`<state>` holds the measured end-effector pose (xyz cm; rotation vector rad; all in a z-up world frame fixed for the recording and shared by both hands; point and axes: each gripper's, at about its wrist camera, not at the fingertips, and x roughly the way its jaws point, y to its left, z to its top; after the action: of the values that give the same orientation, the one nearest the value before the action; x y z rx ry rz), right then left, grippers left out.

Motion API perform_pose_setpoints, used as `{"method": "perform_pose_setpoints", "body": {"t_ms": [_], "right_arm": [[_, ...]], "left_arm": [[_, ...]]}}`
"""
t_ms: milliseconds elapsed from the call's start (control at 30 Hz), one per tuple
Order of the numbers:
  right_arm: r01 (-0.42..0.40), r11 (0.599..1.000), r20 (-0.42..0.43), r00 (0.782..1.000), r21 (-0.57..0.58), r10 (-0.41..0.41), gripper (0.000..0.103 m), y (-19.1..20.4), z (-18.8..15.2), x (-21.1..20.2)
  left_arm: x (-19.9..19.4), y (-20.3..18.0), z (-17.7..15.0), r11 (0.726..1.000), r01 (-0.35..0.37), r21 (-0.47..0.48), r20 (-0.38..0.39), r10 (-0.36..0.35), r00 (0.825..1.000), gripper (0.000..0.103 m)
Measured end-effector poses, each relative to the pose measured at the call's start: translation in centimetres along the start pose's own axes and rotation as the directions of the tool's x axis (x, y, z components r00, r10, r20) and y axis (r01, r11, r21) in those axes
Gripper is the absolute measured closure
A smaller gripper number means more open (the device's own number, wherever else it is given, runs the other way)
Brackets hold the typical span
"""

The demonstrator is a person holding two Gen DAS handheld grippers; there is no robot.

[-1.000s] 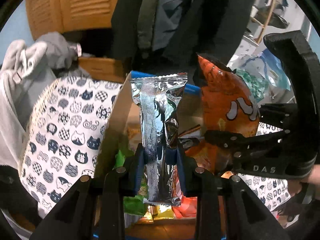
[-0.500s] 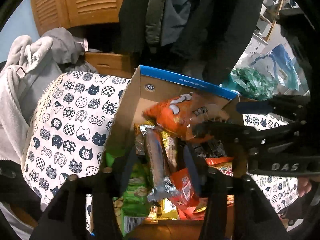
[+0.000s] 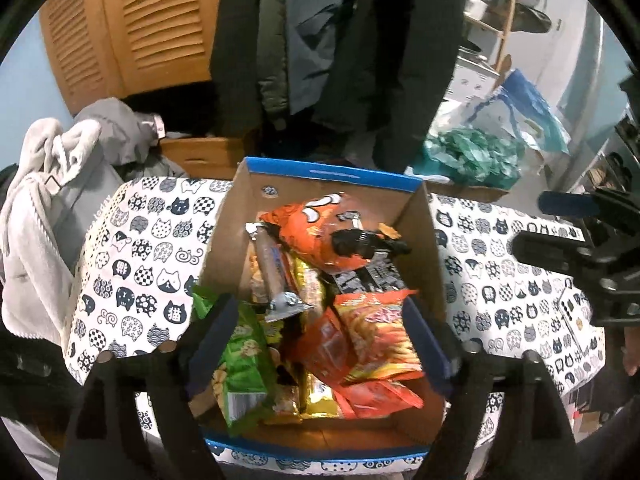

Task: Organize snacks

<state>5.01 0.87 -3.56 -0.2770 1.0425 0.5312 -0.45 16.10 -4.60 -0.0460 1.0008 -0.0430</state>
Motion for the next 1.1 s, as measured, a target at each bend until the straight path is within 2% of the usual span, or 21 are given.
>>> {"method": "perform_pose_setpoints", "body": {"t_ms": [133, 267, 367, 467, 600, 733, 933, 1100], "right_arm": [[-0.007, 0.999, 0.030, 1.000, 0.032, 0.006, 0.025, -0.9, -2.2, -2.3], [0.022, 0.998, 0.089, 0.996, 0.055, -0.027, 0.025, -1.7, -4.3, -4.3], [0.019, 0.996, 0.110, 0.994, 0.084, -0.029, 0.025, -2.2, -5.6, -5.2], [0.030, 0.995, 0.149, 0.988, 0.095, -0.044, 0.025, -2.2, -6.8, -6.2], [0.051, 0.995, 0.180, 0.981, 0.085, -0.066, 0.025, -2.4, -8.2, -7.4], [0.039, 0.994, 0.199, 0.978, 0.099, -0.058, 0.025, -2.7, -9.2, -8.3], [0.062, 0.995, 0.222, 0.972, 0.080, -0.078, 0.025, -2.8, -9.9, -8.8], [0.065, 0.994, 0.214, 0.973, 0.088, -0.083, 0.025, -3.2, -10.5, -8.6]], "left_arm": [[-0.6, -0.9, -0.6, 1.000, 0.003, 0.019, 0.014, -0.003, 1.000, 0.016], [-1.6, -2.0, -1.1, 0.999, -0.005, 0.047, 0.039, 0.003, 0.999, 0.016], [-2.5, -2.4, -1.8, 0.997, -0.053, 0.057, 0.083, 0.048, 0.995, 0.012], [-3.1, -2.8, -2.7, 0.995, -0.066, 0.071, 0.106, 0.058, 0.993, 0.012], [-3.8, -3.0, -3.5, 0.996, -0.046, 0.076, 0.134, 0.036, 0.990, 0.012], [-4.8, -3.6, -4.1, 0.996, -0.034, 0.085, 0.172, 0.019, 0.985, 0.011], [-5.9, -4.9, -4.4, 0.995, -0.019, 0.100, 0.205, -0.002, 0.979, 0.002], [-5.8, -6.2, -4.3, 0.992, -0.035, 0.124, 0.207, 0.009, 0.978, 0.002]]}}
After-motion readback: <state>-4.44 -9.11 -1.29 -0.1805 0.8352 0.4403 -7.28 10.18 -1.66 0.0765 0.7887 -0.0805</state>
